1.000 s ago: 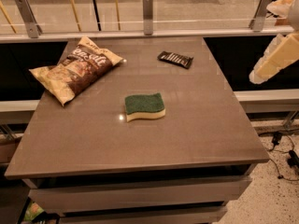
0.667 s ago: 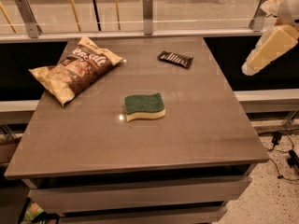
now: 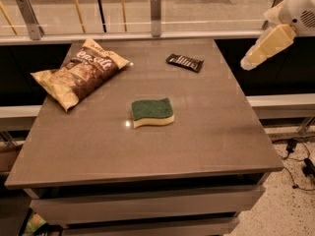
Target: Pick rxbar chocolate
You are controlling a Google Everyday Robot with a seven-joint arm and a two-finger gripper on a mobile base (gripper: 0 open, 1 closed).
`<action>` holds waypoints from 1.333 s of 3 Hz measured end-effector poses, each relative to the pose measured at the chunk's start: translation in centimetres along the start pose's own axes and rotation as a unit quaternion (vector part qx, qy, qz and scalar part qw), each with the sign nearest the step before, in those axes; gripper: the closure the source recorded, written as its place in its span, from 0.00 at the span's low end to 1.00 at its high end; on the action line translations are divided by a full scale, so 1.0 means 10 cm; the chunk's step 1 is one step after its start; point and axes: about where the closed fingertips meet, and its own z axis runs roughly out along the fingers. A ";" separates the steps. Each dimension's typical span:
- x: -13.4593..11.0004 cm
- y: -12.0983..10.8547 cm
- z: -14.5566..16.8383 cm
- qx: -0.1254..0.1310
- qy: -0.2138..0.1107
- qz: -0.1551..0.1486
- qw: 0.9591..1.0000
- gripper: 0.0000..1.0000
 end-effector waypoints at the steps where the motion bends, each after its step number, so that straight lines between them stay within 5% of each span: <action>1: -0.05 -0.12 0.19 -0.004 -0.032 0.018 0.999 0.00; 4: -0.04 -0.39 0.59 0.021 -0.079 0.050 0.995 0.00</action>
Offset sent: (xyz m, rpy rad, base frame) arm 0.0646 0.0058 -0.0275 0.1557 -0.0656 -0.0647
